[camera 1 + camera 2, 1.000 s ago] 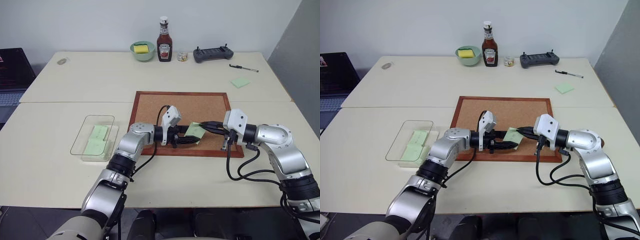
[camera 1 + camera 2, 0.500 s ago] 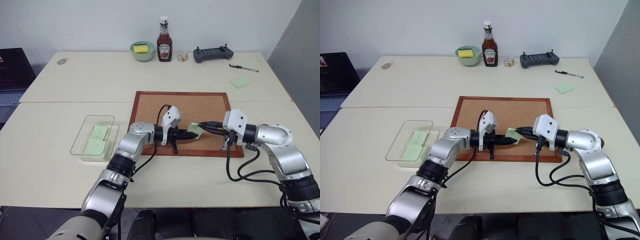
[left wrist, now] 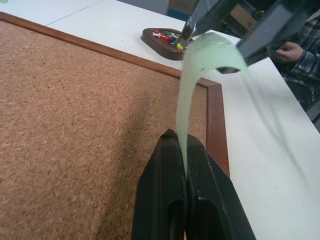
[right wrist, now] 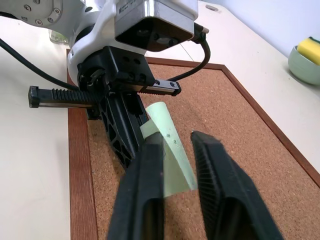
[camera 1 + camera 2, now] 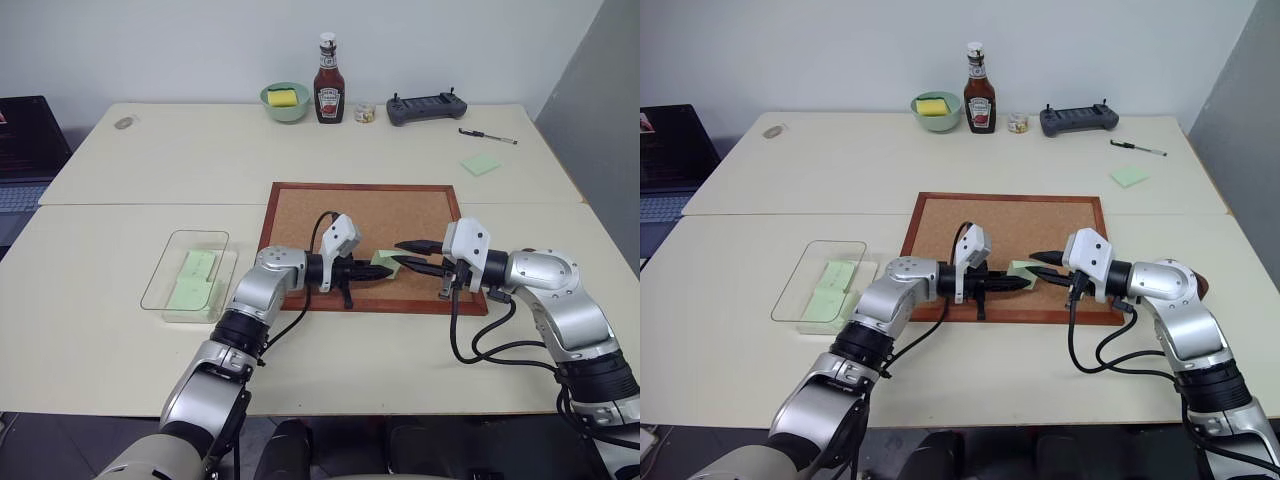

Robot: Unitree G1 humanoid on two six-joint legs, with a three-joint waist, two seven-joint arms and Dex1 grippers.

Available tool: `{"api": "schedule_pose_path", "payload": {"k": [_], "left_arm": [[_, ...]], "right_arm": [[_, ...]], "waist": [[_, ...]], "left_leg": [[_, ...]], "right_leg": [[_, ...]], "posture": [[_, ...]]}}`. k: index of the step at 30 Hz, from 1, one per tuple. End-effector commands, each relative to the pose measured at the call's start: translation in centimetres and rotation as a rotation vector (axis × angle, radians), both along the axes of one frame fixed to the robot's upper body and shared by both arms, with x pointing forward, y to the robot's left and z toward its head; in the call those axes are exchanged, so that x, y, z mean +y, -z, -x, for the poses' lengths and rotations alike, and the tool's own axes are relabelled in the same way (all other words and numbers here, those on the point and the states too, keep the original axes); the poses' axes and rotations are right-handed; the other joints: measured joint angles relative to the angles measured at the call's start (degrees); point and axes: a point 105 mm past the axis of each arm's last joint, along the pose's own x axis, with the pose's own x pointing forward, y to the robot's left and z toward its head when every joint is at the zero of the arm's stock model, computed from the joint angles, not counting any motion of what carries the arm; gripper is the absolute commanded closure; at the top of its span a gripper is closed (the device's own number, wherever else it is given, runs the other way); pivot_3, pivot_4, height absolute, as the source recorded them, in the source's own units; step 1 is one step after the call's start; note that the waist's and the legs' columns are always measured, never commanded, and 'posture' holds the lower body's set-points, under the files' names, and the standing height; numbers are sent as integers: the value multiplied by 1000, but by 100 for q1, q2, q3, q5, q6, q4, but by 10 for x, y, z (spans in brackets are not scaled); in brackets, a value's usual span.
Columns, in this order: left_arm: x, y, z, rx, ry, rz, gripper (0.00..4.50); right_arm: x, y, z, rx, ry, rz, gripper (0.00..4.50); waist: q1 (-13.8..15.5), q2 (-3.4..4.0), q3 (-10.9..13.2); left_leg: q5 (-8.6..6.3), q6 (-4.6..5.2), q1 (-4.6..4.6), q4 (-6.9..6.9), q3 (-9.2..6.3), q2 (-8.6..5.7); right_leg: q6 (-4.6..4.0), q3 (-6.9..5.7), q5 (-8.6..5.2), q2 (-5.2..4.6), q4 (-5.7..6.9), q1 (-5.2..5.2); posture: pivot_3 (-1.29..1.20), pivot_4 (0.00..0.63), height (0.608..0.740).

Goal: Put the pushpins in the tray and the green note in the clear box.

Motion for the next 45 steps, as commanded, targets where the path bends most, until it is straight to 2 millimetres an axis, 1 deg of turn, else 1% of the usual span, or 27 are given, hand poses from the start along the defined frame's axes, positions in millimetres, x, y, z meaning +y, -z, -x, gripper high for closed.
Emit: {"api": "schedule_pose_path", "payload": {"k": [1,3,6,7,10,13,14,15,18,21,24,26,28,32,36,40,45], "left_arm": [[3,-12,-5,-78,-33,17,4500],[5,-15,-9,-107,-61,12,4500],[10,-21,-16,-149,-110,4,4500],[13,-25,-19,-180,-134,-7,4500],[29,-43,-23,-294,-200,-59,4500],[47,-65,-16,-367,-245,-86,4500],[54,-73,-14,-380,-271,-88,4500],[61,-80,-12,-392,-299,-92,4500],[92,-104,-5,-449,-437,-140,4500],[126,-117,1,-474,-591,-212,4500],[161,-118,13,-465,-739,-298,4500],[180,-117,21,-447,-822,-337,4500],[203,-108,32,-418,-915,-404,4500],[231,-94,50,-357,-1038,-484,4500],[247,-85,61,-310,-1124,-524,4500],[259,-74,69,-265,-1174,-589,4500],[262,-62,73,-234,-1193,-616,4500]], "right_arm": [[-4,-23,4,-44,-15,-8,2635],[-7,-25,6,-30,-15,-1,2294],[-8,-28,9,-9,-14,0,1583],[-8,-29,10,0,-17,0,1449],[-4,-33,12,20,-31,-8,777],[5,-36,14,25,-69,-25,135],[8,-37,15,26,-84,-32,31],[12,-38,15,26,-96,-38,31],[25,-37,14,36,-154,-54,31],[39,-36,12,45,-207,-69,31],[53,-36,10,59,-270,-98,31],[62,-36,10,67,-310,-113,31],[72,-34,11,84,-362,-121,31],[85,-32,15,113,-451,-119,31],[93,-31,20,144,-530,-108,31],[101,-29,23,143,-587,-89,31],[108,-30,24,131,-614,-79,31]], "waist": [[2,0,0],[3,0,0],[3,0,0],[2,0,0],[-8,-6,4],[-23,-7,11],[-34,-7,11],[-42,-6,12],[-50,-15,19],[-97,-20,28],[-133,-18,30],[-135,-21,35],[-136,-22,36],[-130,-23,37],[-79,-24,38],[-91,-24,38],[-104,-23,38]], "left_leg": [[0,0,0,0,0,0],[0,0,0,1,-1,0],[0,0,0,0,-1,0],[0,0,0,0,-1,0],[0,0,0,0,-1,1],[0,0,-2,0,-2,3],[0,0,-2,0,-2,2],[0,0,-1,-1,-2,3],[0,0,-1,-1,-6,5],[0,0,-1,-1,-8,6],[0,0,1,-1,-11,5],[0,0,3,-1,-9,3],[0,0,3,-1,-11,5],[0,0,2,-3,-13,8],[0,0,0,-2,-15,5],[0,0,3,-3,-16,7],[0,-1,2,-4,-15,8]], "right_leg": [[0,0,0,0,0,0],[0,0,0,0,0,1],[0,0,0,0,0,0],[0,0,0,0,0,0],[0,0,0,0,1,-1],[0,1,0,1,4,-5],[0,1,0,0,4,-5],[0,2,0,0,4,-5],[0,-2,0,2,4,-4],[0,-2,0,3,8,-5],[0,-3,0,3,12,-6],[-1,-2,-1,1,16,-6],[-1,-3,-1,2,17,-6],[-8,-6,-4,4,26,-15],[-10,-6,-5,1,25,-15],[-10,-8,-5,2,27,-14],[-11,-7,-5,3,30,-20]], "posture": [[0,150,740],[0,150,740],[0,150,740],[0,150,740],[0,150,740],[0,150,740],[0,150,740],[0,150,740],[0,150,740],[0,150,740],[0,150,740],[0,150,740],[0,150,740],[0,150,740],[0,150,740],[0,150,740],[0,150,740]]}}
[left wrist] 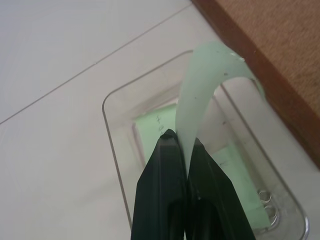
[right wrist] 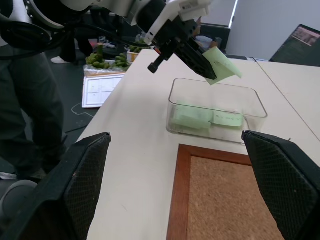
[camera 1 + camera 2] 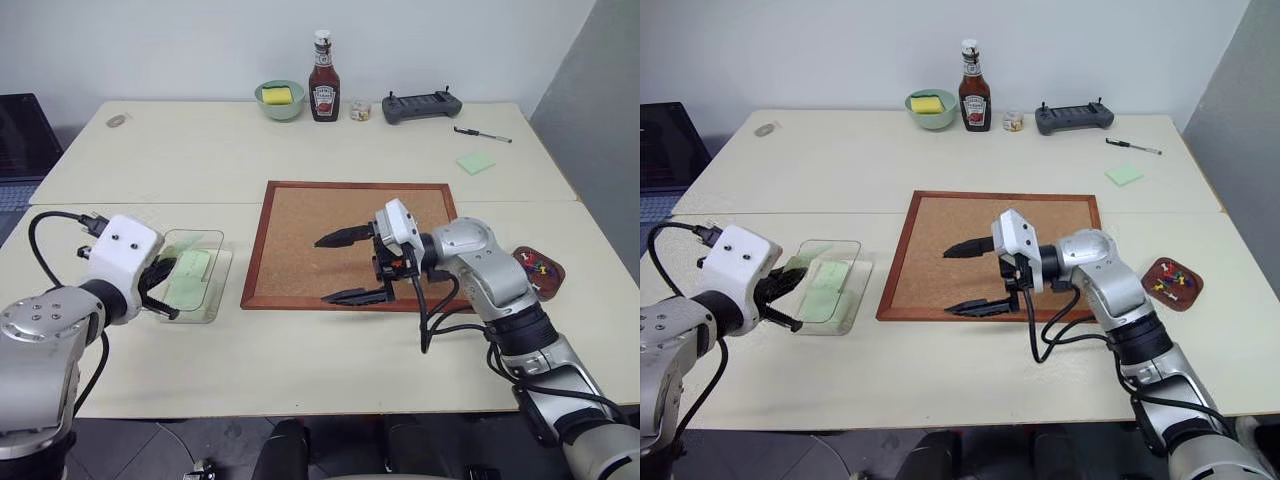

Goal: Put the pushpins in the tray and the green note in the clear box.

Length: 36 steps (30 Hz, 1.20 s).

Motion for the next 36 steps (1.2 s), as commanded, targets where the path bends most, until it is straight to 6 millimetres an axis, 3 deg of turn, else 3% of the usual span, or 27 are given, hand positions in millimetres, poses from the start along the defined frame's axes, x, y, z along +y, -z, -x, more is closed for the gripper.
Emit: {"api": "schedule_pose_path", "payload": {"k": [1,5,19,23,26,30,36], "left_arm": [[4,-7,4,-33,-36,-41,4500],[6,-3,4,-27,-53,-20,4314],[-2,-17,0,-75,-50,30,1588],[-7,-40,-5,-196,-16,19,809],[-20,-52,-6,-270,64,41,809],[-51,-50,-8,-334,188,71,809],[-89,-30,-24,-371,304,195,809]], "right_arm": [[8,-13,4,-62,-45,-12,31],[10,-16,3,-67,-47,-13,11],[11,-19,0,-76,-36,-12,0],[8,-19,-1,-76,-17,-25,0],[3,-21,-6,-68,41,-60,0],[-12,-23,-23,-49,233,-159,0],[-56,-7,-52,-20,639,-292,0]], "waist": [[-2,0,0],[3,0,0],[-3,0,0],[-3,0,0],[4,0,0],[24,0,0],[110,-2,-1]], "left_leg": [[0,0,0,0,0,0],[0,0,-1,0,1,0],[0,-1,-2,-1,1,0],[0,-1,-2,0,2,0],[0,-1,-3,0,2,0],[-1,-2,-4,-1,3,0],[-1,-2,-9,1,8,-4]], "right_leg": [[0,0,0,0,0,0],[0,1,0,0,1,-2],[-1,1,0,-1,2,-4],[-1,1,0,-1,2,-4],[-1,1,1,-1,1,-5],[-1,3,1,-2,0,-5],[-2,6,1,-6,-5,-4]], "posture": [[0,150,740],[0,150,740],[0,150,740],[0,150,740],[0,150,740],[0,150,740],[0,150,740]]}}
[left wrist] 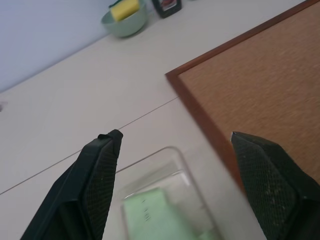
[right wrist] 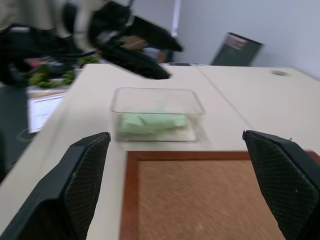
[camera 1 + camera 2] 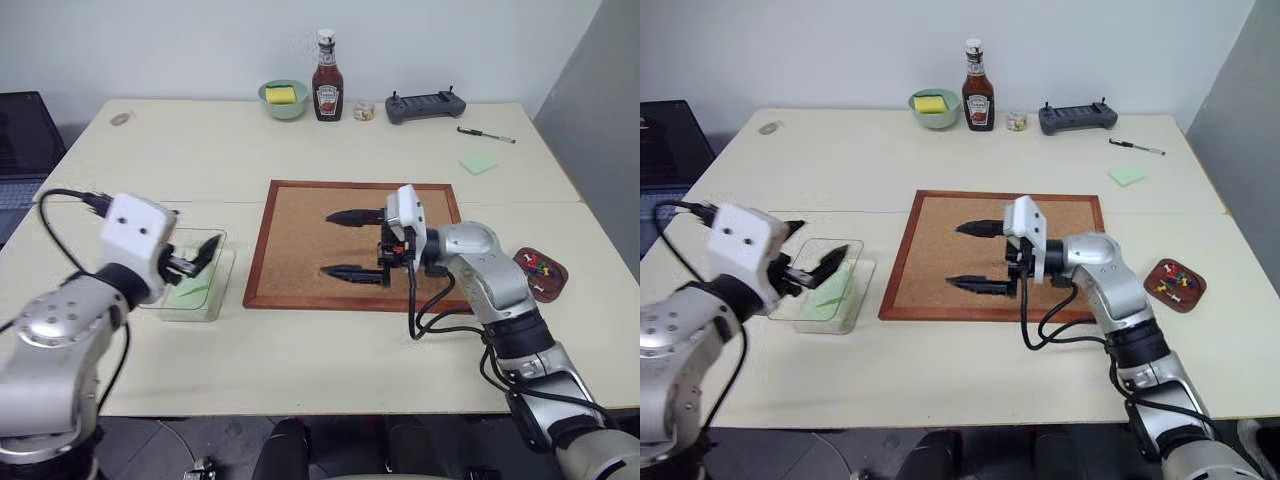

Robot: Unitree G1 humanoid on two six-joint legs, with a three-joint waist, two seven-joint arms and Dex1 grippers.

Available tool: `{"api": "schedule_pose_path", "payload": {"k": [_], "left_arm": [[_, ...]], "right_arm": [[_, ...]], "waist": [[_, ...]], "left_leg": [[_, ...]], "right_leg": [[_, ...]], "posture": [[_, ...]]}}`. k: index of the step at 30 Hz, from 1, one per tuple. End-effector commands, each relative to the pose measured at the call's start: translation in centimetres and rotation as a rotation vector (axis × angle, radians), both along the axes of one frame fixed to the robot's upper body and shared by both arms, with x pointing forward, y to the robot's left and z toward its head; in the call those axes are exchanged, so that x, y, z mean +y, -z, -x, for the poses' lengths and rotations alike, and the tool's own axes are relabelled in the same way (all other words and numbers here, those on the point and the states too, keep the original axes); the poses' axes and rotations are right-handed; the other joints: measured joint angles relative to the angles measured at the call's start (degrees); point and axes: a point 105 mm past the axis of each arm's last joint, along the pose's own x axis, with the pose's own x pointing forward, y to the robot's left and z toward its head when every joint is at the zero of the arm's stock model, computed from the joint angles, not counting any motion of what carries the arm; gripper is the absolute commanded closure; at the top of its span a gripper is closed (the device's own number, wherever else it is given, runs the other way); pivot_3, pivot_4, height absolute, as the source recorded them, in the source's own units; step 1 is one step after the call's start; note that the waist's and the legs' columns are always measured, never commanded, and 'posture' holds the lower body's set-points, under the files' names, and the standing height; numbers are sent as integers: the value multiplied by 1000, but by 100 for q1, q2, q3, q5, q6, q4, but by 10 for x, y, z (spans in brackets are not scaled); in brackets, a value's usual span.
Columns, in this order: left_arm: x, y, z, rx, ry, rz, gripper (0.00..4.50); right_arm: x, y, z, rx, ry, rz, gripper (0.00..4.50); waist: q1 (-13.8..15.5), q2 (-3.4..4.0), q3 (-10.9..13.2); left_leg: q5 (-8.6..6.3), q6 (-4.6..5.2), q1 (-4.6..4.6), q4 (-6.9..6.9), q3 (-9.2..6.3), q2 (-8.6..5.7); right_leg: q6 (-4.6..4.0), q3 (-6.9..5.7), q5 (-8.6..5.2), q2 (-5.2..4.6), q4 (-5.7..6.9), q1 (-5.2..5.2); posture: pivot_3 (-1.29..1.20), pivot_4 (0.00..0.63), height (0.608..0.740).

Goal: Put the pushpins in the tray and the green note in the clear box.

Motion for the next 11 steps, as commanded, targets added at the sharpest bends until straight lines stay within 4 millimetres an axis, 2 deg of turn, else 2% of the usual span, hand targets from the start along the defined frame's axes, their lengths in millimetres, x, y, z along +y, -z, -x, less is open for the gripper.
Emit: {"api": "schedule_pose_path", "payload": {"k": [1,7,11], "left_arm": [[-19,3,-12,-66,68,61,809],[-36,26,-33,-43,117,170,809],[-49,35,-43,-30,160,216,809]], "right_arm": [[-30,-5,-13,-49,270,-128,0],[-55,26,-8,-26,482,-160,0],[-62,33,-7,-40,570,-173,0]], "waist": [[6,0,0],[8,1,-2],[-11,1,-2]], "left_leg": [[0,0,0,0,1,0],[0,0,1,-1,9,0],[0,1,4,1,13,2]], "right_leg": [[0,0,0,0,1,-1],[-1,7,0,1,3,-3],[0,9,0,2,7,-3]], "posture": [[0,150,740],[0,150,740],[0,150,740]]}}
